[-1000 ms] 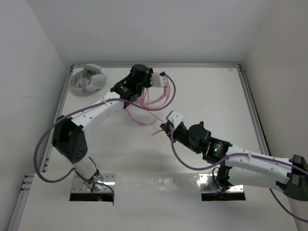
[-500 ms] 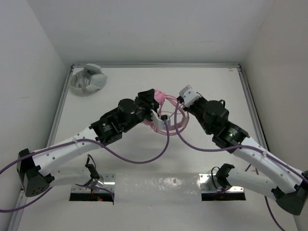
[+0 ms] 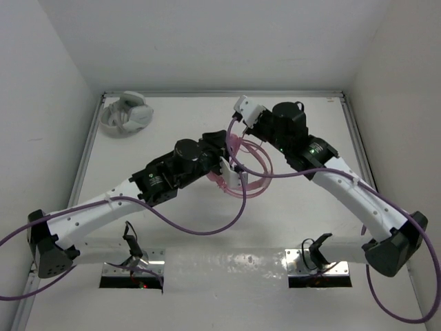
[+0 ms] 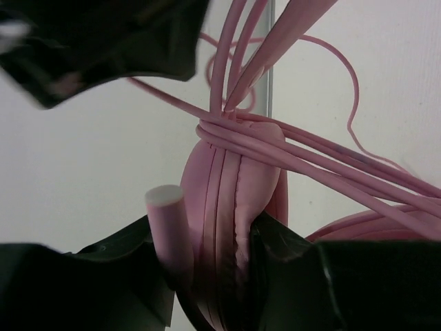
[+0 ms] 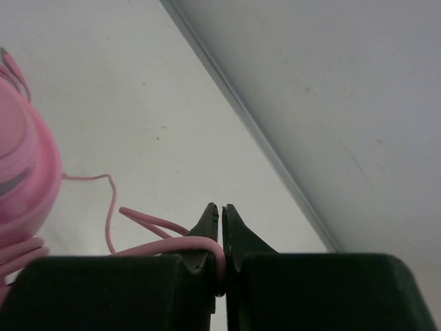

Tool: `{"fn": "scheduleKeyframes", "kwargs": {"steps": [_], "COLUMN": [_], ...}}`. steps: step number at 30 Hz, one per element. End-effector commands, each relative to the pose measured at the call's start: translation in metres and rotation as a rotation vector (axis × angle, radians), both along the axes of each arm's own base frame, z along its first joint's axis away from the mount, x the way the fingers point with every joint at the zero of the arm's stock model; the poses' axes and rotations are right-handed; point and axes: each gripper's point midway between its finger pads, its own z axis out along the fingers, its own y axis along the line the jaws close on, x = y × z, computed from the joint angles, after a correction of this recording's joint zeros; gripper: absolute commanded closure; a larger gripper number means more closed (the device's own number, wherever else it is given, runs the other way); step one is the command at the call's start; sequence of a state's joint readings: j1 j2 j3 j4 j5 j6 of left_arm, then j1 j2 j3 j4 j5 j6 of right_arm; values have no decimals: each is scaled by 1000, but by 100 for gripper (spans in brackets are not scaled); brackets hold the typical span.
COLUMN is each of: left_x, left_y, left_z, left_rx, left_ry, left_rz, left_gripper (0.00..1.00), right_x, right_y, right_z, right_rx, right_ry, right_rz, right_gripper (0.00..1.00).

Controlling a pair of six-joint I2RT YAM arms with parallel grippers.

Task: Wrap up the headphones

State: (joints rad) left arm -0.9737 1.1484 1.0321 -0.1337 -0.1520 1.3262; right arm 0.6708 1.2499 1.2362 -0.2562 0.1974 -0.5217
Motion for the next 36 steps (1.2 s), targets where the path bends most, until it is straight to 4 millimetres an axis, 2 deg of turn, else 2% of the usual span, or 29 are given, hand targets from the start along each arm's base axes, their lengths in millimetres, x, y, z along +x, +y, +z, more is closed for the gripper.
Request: {"fn": "scheduleKeyframes", "kwargs": {"steps": [1, 3, 4, 5, 6, 7, 8, 9, 10, 11, 12, 13, 14, 15, 16, 17, 18, 20, 21, 22, 23, 27, 31, 34, 36], "left_x": [-30, -33, -36, -38, -45, -49, -54, -58, -59, -60, -55, -52, -45, -41, -38, -32, -29, -21, -20, -16, -13, -3, 5, 16, 23], "left_y": [-12, -14, -13, -12, -16, -16, -16, -18, -17, -16, -14, -13, -11, -9, -8, -11, -5, -8, -2, -4, 2, 9, 17, 25, 31], "left_z": [-8, 7, 27, 35, 45, 70, 76, 87, 108, 116, 129, 135, 143, 147, 150, 149, 166, 169, 184, 186, 197, 211, 220, 226, 234], "left_rx": [13, -47, -82, -121, -153, -210, -248, -280, -329, -374, -409, -428, -458, -473, -489, -486, -521, -518, -544, -543, -564, -595, -611, -630, -653], "left_ry": [154, 194, 199, 231, 254, 254, 301, 316, 313, 339, 330, 330, 328, 326, 333, 338, 313, 319, 299, 295, 273, 226, 174, 129, 102], "left_rz": [-117, -109, -114, -103, -139, -152, -153, -171, -172, -159, -129, -109, -67, -40, -15, 7, 34, 66, 86, 101, 123, 181, 230, 276, 292], "left_gripper": [100, 100, 100, 100, 100, 100, 100, 100, 100, 100, 100, 100, 100, 100, 100, 100, 100, 100, 100, 100, 100, 100, 100, 100, 100], "right_x": [38, 55, 60, 68, 71, 72, 75, 74, 73, 75, 72, 76, 75, 74, 77, 77, 76, 77, 81, 80, 80, 95, 105, 98, 87], "right_y": [-29, -32, -33, -42, -26, -22, -13, 3, 11, 20, 35, 43, 55, 62, 72, 79, 86, 103, 111, 117, 122, 123, 116, 112, 108], "right_z": [85, 62, 52, 43, 27, 9, 5, -16, -35, -41, -61, -65, -84, -95, -86, -91, -94, -107, -112, -114, -114, -122, -145, -167, -184], "right_rx": [264, 294, 311, 338, 392, 403, 423, 423, 428, 458, 528, 584, 675, 717, 768, 796, 827, 850, 876, 890, 914, 1003, 1003, 972, 956], "right_ry": [-201, -136, -102, -70, 10, 66, 72, 135, 182, 194, 291, 292, 396, 432, 395, 408, 432, 457, 474, 482, 493, 463, 456, 497, 537], "right_rz": [-123, -139, -134, -143, -70, -44, -3, 71, 99, 135, 168, 187, 195, 200, 240, 251, 257, 289, 295, 305, 308, 255, 176, 149, 138], "right_gripper": [100, 100, 100, 100, 99, 98, 97, 95, 93, 91, 88, 87, 85, 83, 81, 79, 76, 70, 69, 68, 67, 65, 65, 60, 54]}}
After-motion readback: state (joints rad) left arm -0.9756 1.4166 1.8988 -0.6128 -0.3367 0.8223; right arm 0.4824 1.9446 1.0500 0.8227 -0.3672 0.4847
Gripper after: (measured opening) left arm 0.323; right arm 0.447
